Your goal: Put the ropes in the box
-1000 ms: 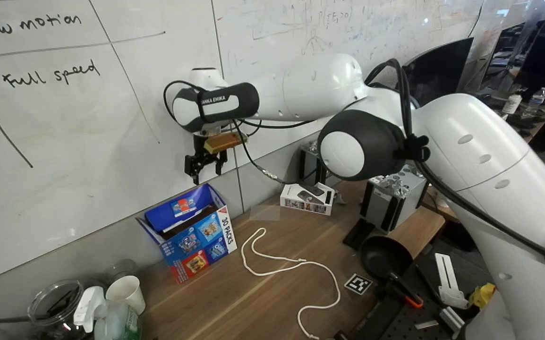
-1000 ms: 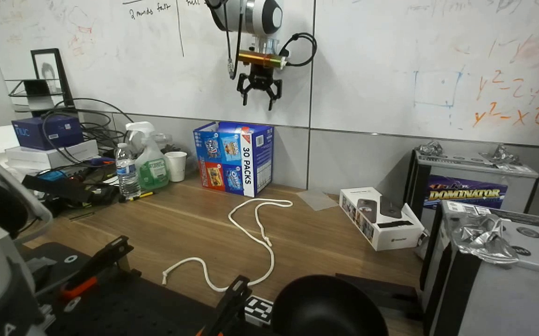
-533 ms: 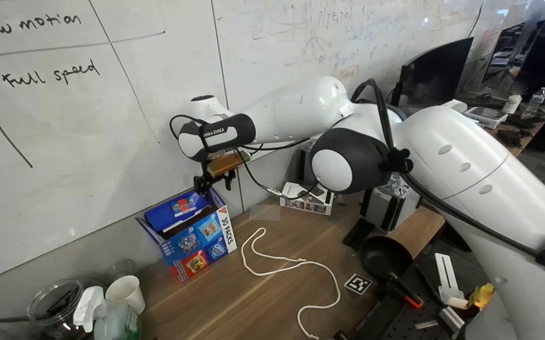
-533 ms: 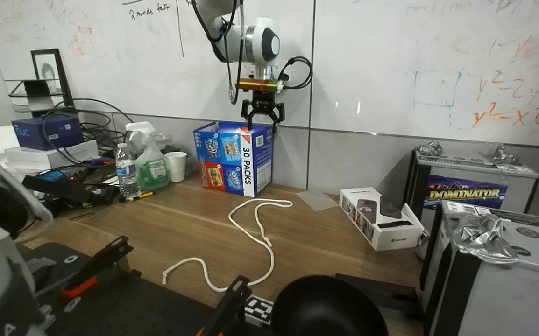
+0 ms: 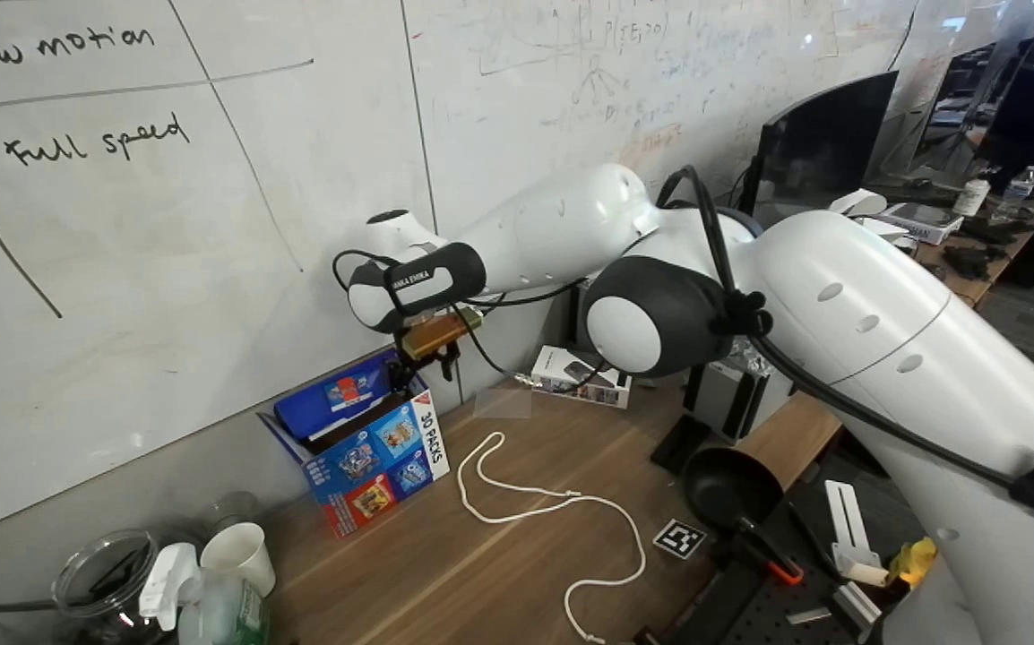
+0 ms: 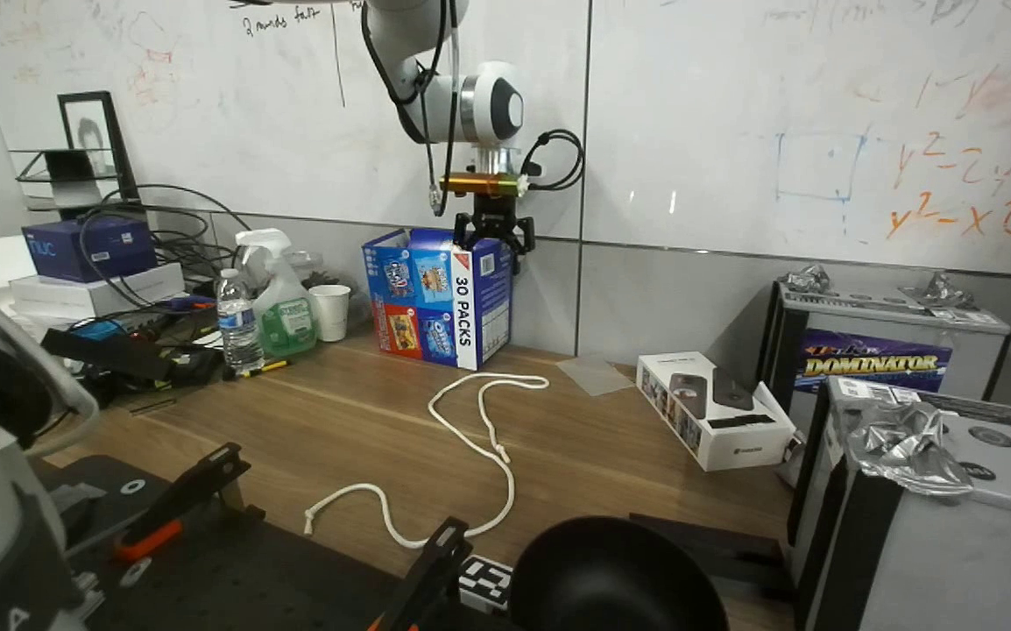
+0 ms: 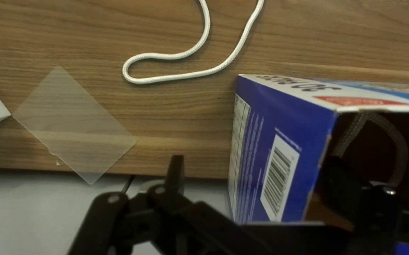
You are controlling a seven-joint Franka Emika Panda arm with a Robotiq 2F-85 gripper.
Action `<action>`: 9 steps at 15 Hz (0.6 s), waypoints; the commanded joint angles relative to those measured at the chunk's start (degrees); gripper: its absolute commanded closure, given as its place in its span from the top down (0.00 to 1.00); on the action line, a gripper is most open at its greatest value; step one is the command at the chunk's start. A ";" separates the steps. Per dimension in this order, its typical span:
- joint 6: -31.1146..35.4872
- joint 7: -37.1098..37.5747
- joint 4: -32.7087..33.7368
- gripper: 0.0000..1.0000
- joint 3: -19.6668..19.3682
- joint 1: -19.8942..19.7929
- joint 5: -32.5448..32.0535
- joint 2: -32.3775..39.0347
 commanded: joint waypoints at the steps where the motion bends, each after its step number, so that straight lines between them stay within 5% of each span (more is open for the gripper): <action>1: 0.71 0.30 -2.83 1.00 -0.12 0.19 -0.59 -0.42; 2: 0.61 -0.07 -3.81 0.75 -0.06 0.10 -0.64 -0.60; 4: -0.35 -0.62 -4.98 0.66 0.21 -0.22 -0.40 -1.35; 9: -7.33 -5.05 -7.47 0.27 1.98 -1.61 0.52 -3.52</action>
